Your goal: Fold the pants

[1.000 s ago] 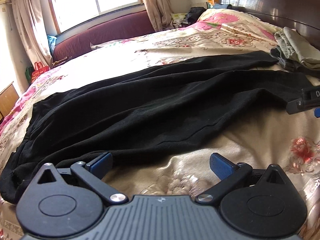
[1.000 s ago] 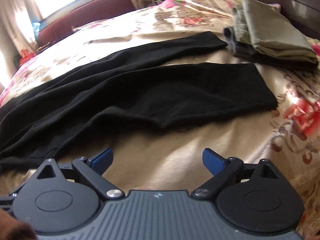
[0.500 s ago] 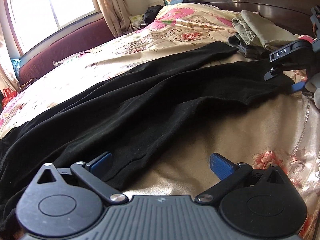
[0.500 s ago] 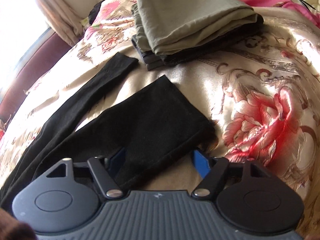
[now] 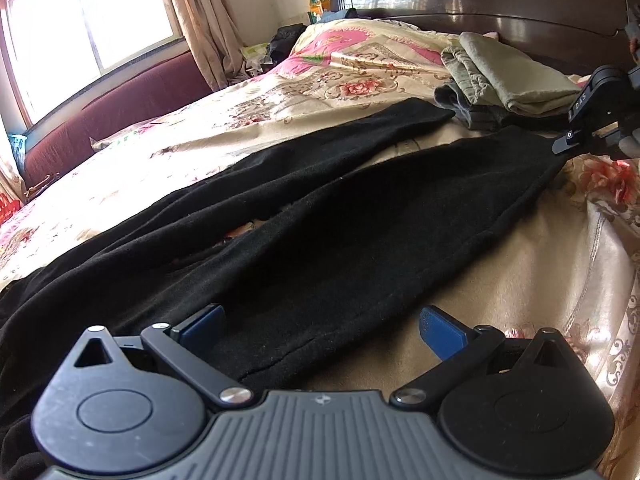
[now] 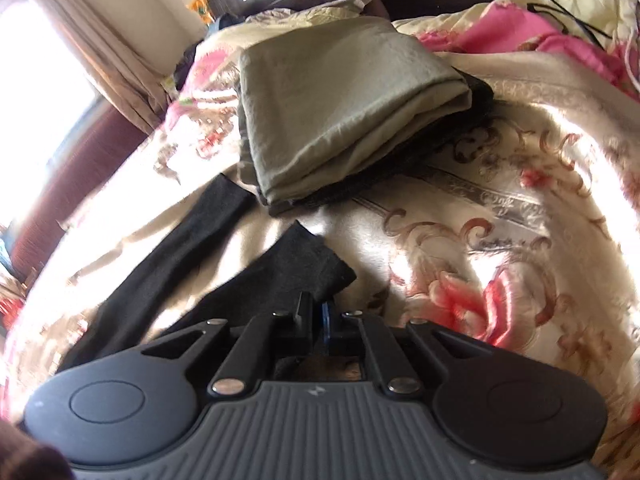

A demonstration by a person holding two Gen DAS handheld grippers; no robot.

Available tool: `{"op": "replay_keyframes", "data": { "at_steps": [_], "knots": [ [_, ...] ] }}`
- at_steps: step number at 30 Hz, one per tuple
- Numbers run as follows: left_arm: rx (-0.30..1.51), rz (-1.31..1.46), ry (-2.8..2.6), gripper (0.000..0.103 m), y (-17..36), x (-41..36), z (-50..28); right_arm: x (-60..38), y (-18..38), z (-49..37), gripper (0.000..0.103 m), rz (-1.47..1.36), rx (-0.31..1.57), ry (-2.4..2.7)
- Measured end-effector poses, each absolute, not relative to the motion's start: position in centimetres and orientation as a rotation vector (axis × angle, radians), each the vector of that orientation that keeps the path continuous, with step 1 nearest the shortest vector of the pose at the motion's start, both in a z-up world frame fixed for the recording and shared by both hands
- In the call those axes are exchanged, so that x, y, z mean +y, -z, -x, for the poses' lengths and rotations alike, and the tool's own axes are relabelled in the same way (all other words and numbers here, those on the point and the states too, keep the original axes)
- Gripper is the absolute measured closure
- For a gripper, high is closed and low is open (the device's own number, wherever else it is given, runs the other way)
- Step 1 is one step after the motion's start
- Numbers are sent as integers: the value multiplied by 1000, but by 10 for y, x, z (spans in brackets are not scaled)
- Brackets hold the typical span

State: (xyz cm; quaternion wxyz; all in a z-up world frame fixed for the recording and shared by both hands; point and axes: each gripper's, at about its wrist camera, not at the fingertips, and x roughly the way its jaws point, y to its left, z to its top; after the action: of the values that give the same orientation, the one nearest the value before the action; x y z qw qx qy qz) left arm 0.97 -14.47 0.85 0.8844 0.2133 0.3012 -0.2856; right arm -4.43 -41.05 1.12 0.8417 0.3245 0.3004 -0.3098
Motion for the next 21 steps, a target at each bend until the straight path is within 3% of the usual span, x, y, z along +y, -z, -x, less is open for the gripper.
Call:
{"op": "replay_keyframes", "data": {
  "at_steps": [2, 4, 11, 18, 21],
  "knots": [
    [664, -461, 593, 0, -1, -140, -10, -401, -7, 36, 96, -582, 714, 665],
    [687, -474, 577, 0, 3, -129, -9, -389, -15, 39, 88, -503, 692, 688],
    [679, -392, 449, 0, -9, -74, -23, -356, -44, 41, 82, -322, 648, 661],
    [593, -345, 268, 0, -21, -4, -34, -253, -51, -1, 83, -170, 665, 304],
    [641, -311, 163, 0, -14, 37, -40, -205, -43, -25, 83, -131, 714, 133]
  ]
}}
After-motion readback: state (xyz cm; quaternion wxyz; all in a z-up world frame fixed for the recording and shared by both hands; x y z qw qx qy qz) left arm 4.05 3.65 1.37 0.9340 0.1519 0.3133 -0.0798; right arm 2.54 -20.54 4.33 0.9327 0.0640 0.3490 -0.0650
